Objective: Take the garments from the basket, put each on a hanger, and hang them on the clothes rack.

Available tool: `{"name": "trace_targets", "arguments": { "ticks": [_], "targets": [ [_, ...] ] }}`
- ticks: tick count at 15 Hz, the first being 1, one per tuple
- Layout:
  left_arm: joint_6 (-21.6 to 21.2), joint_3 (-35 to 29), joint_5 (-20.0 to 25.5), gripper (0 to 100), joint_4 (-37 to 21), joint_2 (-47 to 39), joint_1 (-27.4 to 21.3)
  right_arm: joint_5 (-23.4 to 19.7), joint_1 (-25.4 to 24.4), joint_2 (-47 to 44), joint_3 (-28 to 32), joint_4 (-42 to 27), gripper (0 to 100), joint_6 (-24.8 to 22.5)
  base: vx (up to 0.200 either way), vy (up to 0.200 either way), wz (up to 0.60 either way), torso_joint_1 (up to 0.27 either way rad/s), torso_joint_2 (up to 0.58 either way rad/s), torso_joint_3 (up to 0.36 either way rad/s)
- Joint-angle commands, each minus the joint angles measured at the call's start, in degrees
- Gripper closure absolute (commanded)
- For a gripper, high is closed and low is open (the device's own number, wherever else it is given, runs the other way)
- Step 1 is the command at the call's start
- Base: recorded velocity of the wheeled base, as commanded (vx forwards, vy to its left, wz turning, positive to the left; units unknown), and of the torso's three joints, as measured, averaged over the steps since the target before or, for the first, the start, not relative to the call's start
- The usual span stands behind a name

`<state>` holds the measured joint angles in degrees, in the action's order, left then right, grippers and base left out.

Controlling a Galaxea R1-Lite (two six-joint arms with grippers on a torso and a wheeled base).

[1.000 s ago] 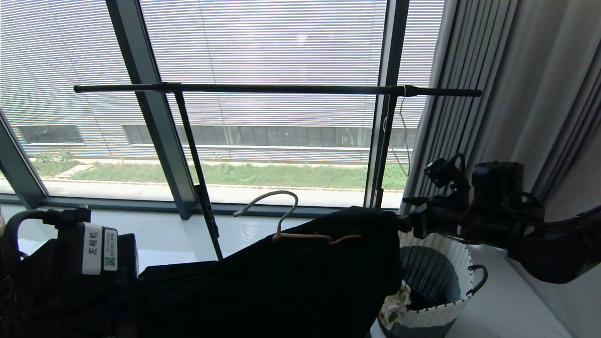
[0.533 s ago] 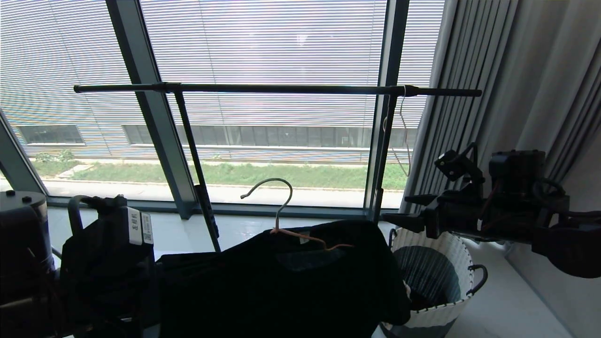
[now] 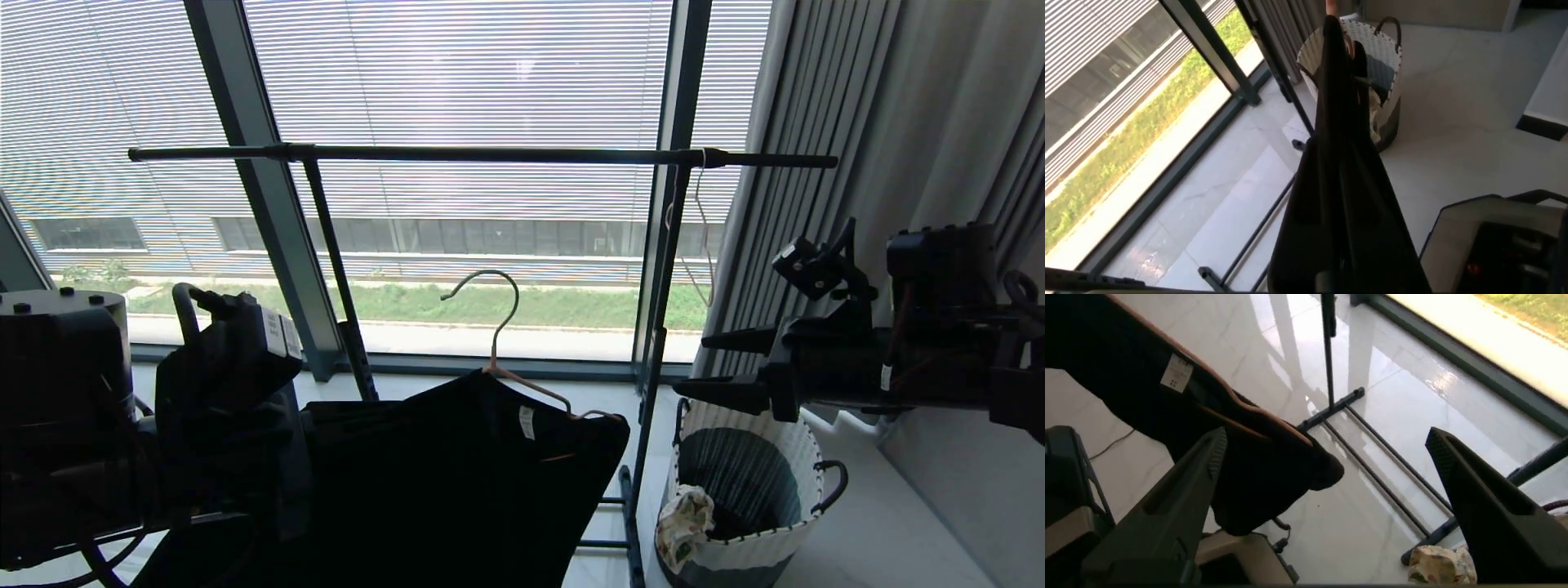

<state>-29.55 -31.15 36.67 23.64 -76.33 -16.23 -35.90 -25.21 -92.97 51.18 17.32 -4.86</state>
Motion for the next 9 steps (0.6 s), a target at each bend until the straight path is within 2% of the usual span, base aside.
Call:
{"name": "trace_targets", "arguments": {
  "ticks": [1,2,5,8,9],
  "targets": [
    [1.2,-1.0,0.0,100,0.0,-0.3,-0.6,0.0,-2.2,2.0,0.9,-2.0,0,-2.1,0.0,0.0,0.0,0.0,0.0,0.0],
    [2.4,-1.7,0.0,100,0.0,-0.1,-1.3,0.0,-4.2,2.1,2.6,-4.9,0,-5.2,0.0,0.0,0.0,0.0,0.0,0.0],
    [0.2,-1.6,0.1,100,0.9,-0.5,-2.0,0.0,-7.1,0.8,7.6,-12.0,0,-12.1,0.0,0.0,0.0,0.0,0.0,0.0],
    [0.6,1.0,0.1,100,10.1,-4.5,-0.2,0.0,-7.7,-0.8,12.8,-18.6,0,-19.1,0.0,0.0,0.0,0.0,0.0,0.0],
    [1.0,1.0,0.0,100,13.6,-6.6,0.0,0.0,-8.0,-0.9,14.1,-19.9,0,-19.5,0.0,0.0,0.0,0.0,0.0,0.0]
  ]
}}
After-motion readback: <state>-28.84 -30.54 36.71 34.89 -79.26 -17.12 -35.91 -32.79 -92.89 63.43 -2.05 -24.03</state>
